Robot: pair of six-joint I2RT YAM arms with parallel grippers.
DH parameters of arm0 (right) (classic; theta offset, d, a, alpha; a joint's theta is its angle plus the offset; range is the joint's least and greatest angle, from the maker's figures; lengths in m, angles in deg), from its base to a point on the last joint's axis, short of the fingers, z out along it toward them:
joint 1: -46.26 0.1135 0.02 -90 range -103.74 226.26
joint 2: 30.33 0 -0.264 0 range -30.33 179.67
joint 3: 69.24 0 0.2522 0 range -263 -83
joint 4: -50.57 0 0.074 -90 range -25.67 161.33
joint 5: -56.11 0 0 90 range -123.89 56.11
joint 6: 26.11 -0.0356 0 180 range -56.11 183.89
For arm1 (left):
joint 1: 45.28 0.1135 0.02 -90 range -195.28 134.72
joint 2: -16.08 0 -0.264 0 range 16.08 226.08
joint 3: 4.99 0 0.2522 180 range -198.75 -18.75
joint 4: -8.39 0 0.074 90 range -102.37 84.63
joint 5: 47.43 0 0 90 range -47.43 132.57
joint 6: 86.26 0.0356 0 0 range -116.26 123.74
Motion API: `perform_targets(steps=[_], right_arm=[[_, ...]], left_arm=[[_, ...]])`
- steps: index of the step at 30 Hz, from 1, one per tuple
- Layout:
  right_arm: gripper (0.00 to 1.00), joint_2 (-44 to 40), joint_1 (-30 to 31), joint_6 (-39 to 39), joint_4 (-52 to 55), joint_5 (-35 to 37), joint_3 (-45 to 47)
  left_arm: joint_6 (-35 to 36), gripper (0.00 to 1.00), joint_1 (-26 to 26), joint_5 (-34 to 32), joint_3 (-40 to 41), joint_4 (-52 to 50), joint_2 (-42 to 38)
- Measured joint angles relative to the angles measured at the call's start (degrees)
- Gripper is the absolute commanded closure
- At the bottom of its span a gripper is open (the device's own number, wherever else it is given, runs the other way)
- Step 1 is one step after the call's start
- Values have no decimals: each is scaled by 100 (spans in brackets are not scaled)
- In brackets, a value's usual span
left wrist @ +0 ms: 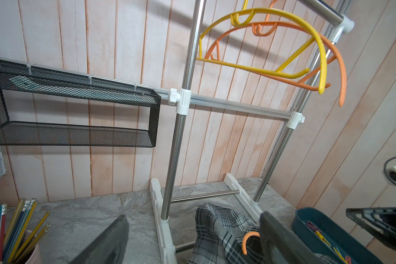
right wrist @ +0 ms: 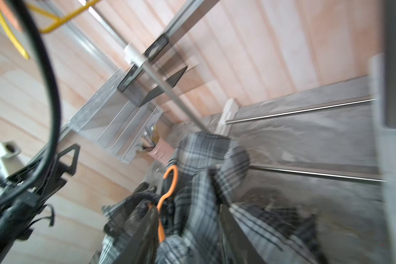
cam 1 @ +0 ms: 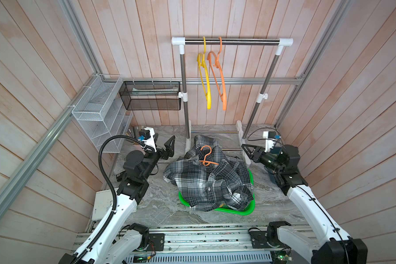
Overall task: Remove the clothespins securing long-sleeve shirts to the hanger
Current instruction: Remove the long-sleeve shirt from the hanger.
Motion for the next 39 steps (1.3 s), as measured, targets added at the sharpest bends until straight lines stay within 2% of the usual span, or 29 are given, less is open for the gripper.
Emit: perform_targets(steps=[3, 6, 15, 22, 25, 28, 31, 39], right_arm=[[58, 706, 581, 11, -120, -151, -317], [59, 1379, 890, 46, -83, -225, -693], [59, 2752, 1158, 199, 94, -326, -1635], [62, 3230, 1443, 297, 216, -420, -1956], [70, 3373, 1582, 330, 251, -494, -2059], [87, 3469, 1703, 404, 289, -555, -2138], [98, 3480, 1777, 444, 332, -667, -2221], [100, 3139, 1823, 1200, 1038, -599, -2629]], left_arm=[[0, 10, 11, 0, 0, 0, 0], [0, 10, 17, 0, 0, -2, 0], [-2, 10, 28, 0, 0, -2, 0], [-2, 10, 35, 0, 0, -2, 0], [-2, 10, 37, 0, 0, -4, 0], [-2, 10, 39, 0, 0, -4, 0], [0, 10, 39, 0, 0, -7, 0], [-11, 12, 131, 35, 0, -11, 116]])
